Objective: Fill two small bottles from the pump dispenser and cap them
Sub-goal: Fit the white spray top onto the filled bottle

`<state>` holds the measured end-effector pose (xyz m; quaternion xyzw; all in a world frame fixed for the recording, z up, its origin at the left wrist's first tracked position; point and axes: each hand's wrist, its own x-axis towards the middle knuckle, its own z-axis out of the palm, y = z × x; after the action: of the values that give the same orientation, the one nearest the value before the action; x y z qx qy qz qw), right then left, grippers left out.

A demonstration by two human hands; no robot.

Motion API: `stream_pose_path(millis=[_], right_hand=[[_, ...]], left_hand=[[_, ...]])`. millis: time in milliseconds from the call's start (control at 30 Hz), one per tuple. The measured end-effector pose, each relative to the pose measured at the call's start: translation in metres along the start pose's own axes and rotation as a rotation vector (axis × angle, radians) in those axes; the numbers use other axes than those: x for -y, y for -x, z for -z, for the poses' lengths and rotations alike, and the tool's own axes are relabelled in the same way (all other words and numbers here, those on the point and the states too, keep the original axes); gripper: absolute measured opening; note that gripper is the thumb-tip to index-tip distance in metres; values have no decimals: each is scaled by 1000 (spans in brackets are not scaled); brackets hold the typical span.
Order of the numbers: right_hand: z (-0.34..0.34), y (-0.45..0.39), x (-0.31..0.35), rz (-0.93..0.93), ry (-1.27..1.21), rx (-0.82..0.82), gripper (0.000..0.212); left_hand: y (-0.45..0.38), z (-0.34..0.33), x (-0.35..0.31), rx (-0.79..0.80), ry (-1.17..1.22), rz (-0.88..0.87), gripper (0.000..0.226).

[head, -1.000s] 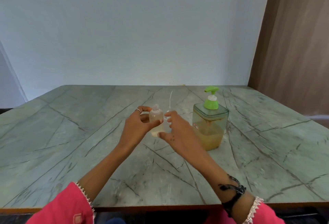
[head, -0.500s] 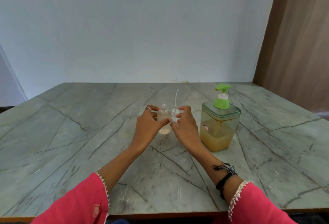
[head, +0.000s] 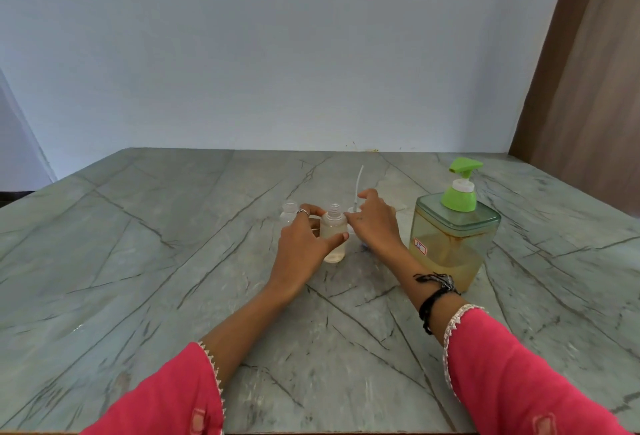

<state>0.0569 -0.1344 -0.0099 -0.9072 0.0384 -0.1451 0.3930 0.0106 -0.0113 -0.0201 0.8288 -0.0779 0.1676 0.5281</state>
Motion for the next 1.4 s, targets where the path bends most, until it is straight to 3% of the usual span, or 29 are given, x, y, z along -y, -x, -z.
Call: stream_pose_path(millis=[333, 667, 933, 1067, 1233, 1400], right_hand=[[-5, -3, -9, 124, -7, -112, 26], [9, 3, 9, 402, -352, -296, 27], [8, 4, 14, 426, -484, -187, 37], [11, 10, 18, 302, -658, -179, 34], [22, 15, 25, 272, -787, -254, 10], [27, 20, 31, 279, -891, -271, 11]], left_hand=[[13, -13, 4, -25, -31, -9, 34], [11, -15, 9, -30, -81, 10, 43], [11, -15, 10, -30, -65, 11, 39], [11, -14, 9, -25, -39, 17, 36], [11, -13, 10, -13, -31, 22, 24], [11, -13, 10, -12, -21, 27, 29]])
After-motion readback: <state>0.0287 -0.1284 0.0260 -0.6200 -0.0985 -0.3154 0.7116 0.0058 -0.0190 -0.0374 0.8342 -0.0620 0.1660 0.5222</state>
